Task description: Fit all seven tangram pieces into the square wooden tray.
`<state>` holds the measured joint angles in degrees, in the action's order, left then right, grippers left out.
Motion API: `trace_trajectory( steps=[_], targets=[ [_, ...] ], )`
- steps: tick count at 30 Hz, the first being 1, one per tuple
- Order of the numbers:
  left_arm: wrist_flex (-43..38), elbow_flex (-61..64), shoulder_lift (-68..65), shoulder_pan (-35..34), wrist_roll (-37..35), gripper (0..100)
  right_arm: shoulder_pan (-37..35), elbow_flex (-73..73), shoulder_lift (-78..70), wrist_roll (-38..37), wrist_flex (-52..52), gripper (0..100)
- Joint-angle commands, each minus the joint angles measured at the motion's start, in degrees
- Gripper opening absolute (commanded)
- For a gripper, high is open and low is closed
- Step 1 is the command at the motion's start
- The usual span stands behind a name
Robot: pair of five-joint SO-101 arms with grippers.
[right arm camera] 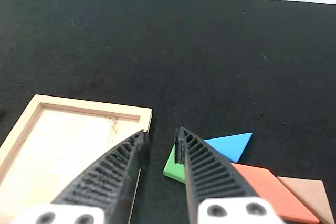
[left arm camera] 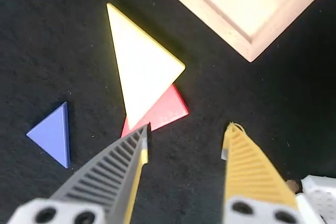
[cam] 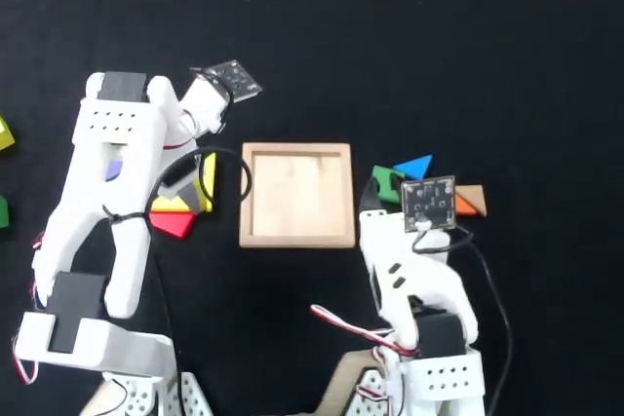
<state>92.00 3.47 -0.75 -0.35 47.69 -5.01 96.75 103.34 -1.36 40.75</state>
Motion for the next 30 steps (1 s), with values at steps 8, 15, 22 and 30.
trace_trajectory(
  steps=[8, 15, 22, 30],
  targets=[
    [-9.14, 5.14, 0.44, -2.24, 0.44, 32, -0.88, -0.22, 4.53, -0.62, 0.44, 9.9],
    [-15.56, 5.05, -2.73, -5.05, 1.14, 33, -0.88, -0.22, 4.53, -0.62, 0.44, 9.9],
    [-15.47, 0.48, -13.19, -5.05, 2.55, 33, -0.79, -0.22, 4.53, -0.62, 0.44, 9.9],
    [-7.03, -11.56, -21.1, -4.26, 2.46, 33, -0.79, -0.22, 4.53, -2.81, 0.44, 9.8]
  ],
)
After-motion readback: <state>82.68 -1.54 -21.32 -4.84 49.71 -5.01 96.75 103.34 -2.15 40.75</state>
